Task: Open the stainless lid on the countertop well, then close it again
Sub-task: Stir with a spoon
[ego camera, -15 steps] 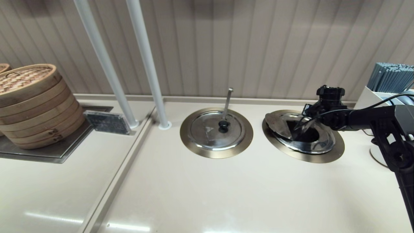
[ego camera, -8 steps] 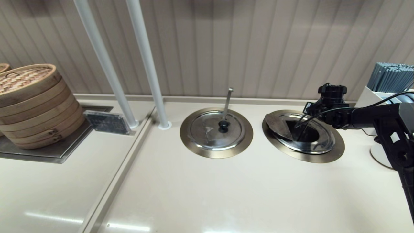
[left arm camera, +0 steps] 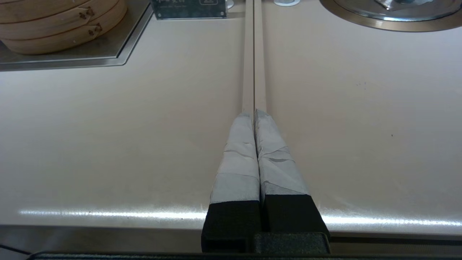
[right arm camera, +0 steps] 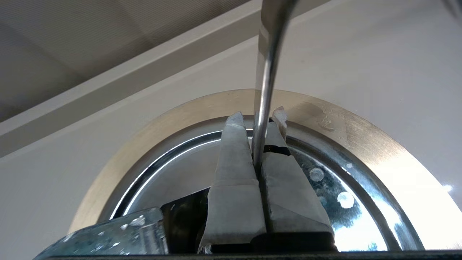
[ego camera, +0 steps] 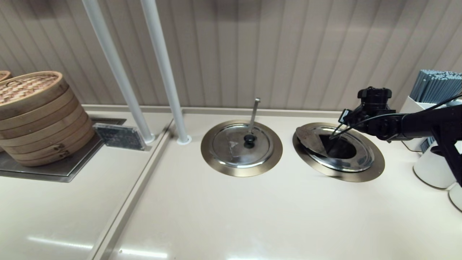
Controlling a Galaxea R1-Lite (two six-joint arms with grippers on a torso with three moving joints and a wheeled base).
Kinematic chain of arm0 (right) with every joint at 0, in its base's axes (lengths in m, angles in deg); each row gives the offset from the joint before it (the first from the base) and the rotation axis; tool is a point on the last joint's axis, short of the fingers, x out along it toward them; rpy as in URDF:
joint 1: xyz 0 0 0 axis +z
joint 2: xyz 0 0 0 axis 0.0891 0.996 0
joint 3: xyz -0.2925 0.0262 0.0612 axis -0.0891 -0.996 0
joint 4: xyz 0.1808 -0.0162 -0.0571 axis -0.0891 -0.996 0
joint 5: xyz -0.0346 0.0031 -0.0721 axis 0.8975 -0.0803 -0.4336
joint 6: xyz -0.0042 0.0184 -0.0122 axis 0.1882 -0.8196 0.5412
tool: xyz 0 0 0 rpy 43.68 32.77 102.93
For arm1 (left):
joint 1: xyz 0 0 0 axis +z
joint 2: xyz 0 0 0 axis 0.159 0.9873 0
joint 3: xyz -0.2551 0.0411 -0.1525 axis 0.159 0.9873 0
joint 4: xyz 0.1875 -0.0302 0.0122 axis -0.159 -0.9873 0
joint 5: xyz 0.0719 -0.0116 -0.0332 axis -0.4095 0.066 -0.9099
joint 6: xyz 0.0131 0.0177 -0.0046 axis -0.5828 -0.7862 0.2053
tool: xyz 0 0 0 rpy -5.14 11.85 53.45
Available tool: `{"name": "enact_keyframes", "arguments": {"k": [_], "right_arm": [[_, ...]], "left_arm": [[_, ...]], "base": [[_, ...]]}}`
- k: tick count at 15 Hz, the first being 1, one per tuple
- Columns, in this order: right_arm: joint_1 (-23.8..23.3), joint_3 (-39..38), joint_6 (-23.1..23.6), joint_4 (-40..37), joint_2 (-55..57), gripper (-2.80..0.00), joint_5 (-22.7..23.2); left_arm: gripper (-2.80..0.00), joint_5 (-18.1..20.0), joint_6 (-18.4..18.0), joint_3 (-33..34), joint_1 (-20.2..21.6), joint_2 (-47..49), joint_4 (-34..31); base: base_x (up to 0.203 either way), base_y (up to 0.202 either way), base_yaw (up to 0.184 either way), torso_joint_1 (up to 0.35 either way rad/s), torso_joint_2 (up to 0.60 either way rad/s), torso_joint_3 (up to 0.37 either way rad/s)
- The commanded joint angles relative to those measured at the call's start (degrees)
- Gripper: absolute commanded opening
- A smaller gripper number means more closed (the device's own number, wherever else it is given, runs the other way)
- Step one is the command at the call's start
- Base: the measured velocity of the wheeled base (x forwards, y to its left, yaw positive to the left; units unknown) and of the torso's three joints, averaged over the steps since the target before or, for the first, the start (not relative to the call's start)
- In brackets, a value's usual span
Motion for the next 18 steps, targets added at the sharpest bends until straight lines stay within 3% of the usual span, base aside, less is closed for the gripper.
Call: {"name": "enact_keyframes", "arguments": {"k": [1,4,10,18], "right_arm": [[0.8,-6.22,-0.49,0.13,-8.53,-2.8,0.02],[1.62,-13.43,-0.12,0.69,-16.67,-2.8,1.43],[3.33,-16.92,1.65,0.77,-19.89,-2.8,3.39],[1.47,-20.22,13.45,-5.25,-21.39,-2.8,4.21]], "left_arm": [[-2.8,0.02,-0.04,-0.01,0.01,0.0,-0.04],[-2.8,0.02,-0.04,-0.01,0.01,0.0,-0.04],[-2.8,0.02,-0.04,-0.01,0.01,0.0,-0.04],[-2.8,0.02,-0.04,-0.01,0.01,0.0,-0.04]], "base": [[0.0,0.0,0.0,0.0,0.0,0.0],[0.0,0.0,0.0,0.0,0.0,0.0],[0.0,0.0,0.0,0.0,0.0,0.0],[0.0,0.0,0.0,0.0,0.0,0.0]]}}
